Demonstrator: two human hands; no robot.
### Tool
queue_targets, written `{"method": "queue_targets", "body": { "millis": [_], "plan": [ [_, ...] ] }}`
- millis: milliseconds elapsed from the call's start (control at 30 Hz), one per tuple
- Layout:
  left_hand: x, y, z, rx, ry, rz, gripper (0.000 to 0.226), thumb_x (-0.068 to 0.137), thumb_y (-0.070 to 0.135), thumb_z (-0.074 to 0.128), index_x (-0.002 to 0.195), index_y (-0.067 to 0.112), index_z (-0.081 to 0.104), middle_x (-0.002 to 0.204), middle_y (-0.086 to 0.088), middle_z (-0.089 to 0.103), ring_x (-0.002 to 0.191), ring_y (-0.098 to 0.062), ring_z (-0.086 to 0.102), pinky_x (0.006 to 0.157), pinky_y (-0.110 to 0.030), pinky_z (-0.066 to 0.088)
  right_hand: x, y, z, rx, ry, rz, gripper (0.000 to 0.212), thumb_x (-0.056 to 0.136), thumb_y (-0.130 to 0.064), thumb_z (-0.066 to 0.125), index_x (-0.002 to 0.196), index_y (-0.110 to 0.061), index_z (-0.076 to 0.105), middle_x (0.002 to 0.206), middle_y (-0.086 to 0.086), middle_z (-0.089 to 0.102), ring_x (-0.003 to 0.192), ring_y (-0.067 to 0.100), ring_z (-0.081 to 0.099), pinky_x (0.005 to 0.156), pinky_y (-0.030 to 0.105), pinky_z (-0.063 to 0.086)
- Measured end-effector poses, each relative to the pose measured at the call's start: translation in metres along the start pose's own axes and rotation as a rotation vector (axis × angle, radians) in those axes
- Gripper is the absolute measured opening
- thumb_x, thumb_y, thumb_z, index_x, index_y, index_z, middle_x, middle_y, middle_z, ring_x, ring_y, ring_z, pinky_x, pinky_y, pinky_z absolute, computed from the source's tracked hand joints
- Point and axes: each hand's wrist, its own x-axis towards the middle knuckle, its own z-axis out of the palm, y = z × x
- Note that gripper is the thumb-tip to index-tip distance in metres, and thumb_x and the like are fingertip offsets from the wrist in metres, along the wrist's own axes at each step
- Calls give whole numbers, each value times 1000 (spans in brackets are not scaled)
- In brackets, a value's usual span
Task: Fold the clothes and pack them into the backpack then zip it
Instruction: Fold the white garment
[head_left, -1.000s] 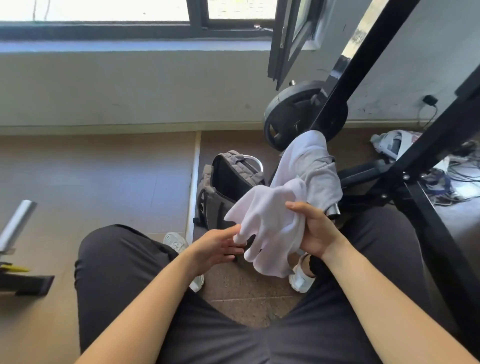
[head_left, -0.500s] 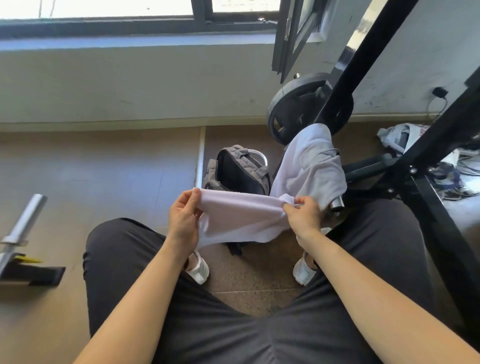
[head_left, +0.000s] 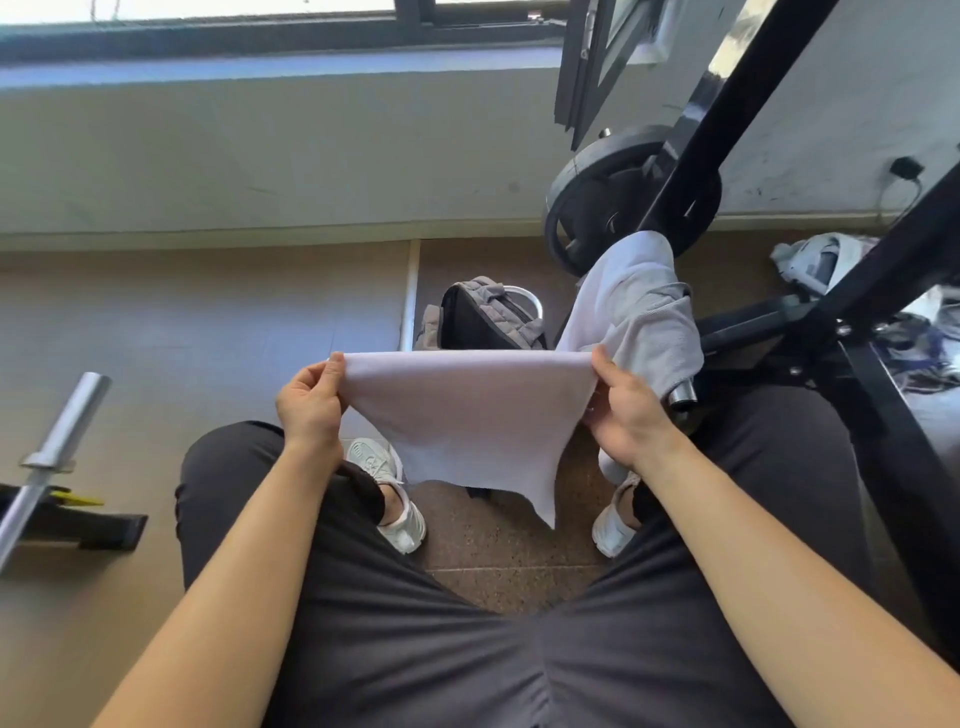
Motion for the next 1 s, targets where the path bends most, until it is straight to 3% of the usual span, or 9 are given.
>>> {"method": "queue_targets", "body": {
  "millis": [133, 300, 467, 533, 600, 700, 767, 867, 1000],
  "plan": [
    [13, 2, -5, 163, -29, 29, 19, 96, 28, 71, 81, 17, 68, 79, 2, 60, 82, -18, 55, 72, -29, 51, -15, -7, 5, -245, -67, -231, 23, 96, -32, 62, 91, -12, 73, 84, 0, 68, 84, 14, 61, 84, 32, 49],
    [15, 9, -15, 210, -101, 51, 12, 93, 24, 75, 98, 17, 66, 90, -4, 65, 87, -19, 63, 74, -28, 56, -14, -7, -2, -573, 46, -478, 17, 90, -29, 73, 96, -14, 78, 88, 0, 70, 84, 10, 63, 94, 39, 54],
    [11, 16, -22, 185, -287, 141, 13, 94, 14, 71, 103, 24, 73, 94, -3, 70, 89, -12, 66, 79, -23, 57, -14, -14, -5, -765, 87, -571, 35, 85, -41, 73, 101, -10, 76, 120, -6, 69, 103, 7, 66, 92, 27, 56],
    [10, 18, -30, 297, -382, 207, 28, 87, 6, 77, 105, 27, 74, 97, -2, 72, 86, -8, 67, 78, -17, 55, -17, -18, -6, -817, 63, -581, 28, 87, -36, 74, 94, -9, 78, 100, 6, 76, 92, 10, 69, 87, 32, 59],
    [9, 18, -36, 453, -438, 256, 42, 81, -1, 81, 108, 30, 72, 100, -2, 73, 85, -8, 68, 79, -15, 55, -19, -21, -7, -843, 39, -603, 34, 86, -35, 77, 85, -1, 76, 82, 22, 71, 75, 25, 66, 79, 40, 56],
    [5, 13, -37, 629, -373, 330, 37, 82, 1, 81, 113, 22, 74, 104, -7, 76, 92, -17, 70, 85, -24, 55, -19, -22, -8, -804, 28, -592, 36, 81, -31, 82, 84, 4, 74, 83, 29, 69, 69, 28, 62, 74, 39, 56],
    [2, 10, -36, 691, -307, 368, 31, 85, 7, 80, 114, 15, 75, 105, -7, 76, 95, -21, 71, 88, -29, 55, -20, -24, -9, -753, 10, -548, 22, 80, -18, 84, 92, -1, 76, 88, 20, 75, 76, 16, 69, 77, 30, 59],
    [1, 8, -35, 748, -233, 373, 26, 85, 13, 82, 110, 13, 77, 101, -7, 77, 95, -24, 72, 89, -34, 57, -21, -23, -12, -781, -48, -536, 19, 82, -5, 81, 101, -7, 77, 95, 10, 78, 89, 17, 75, 86, 30, 61],
    [0, 8, -33, 837, -178, 418, 19, 86, 23, 81, 104, 16, 80, 96, -5, 76, 89, -24, 72, 84, -36, 57, -21, -22, -13, -828, -14, -600, 20, 83, -1, 79, 93, -18, 77, 88, 1, 77, 82, 6, 73, 80, 21, 59]
  ]
}}
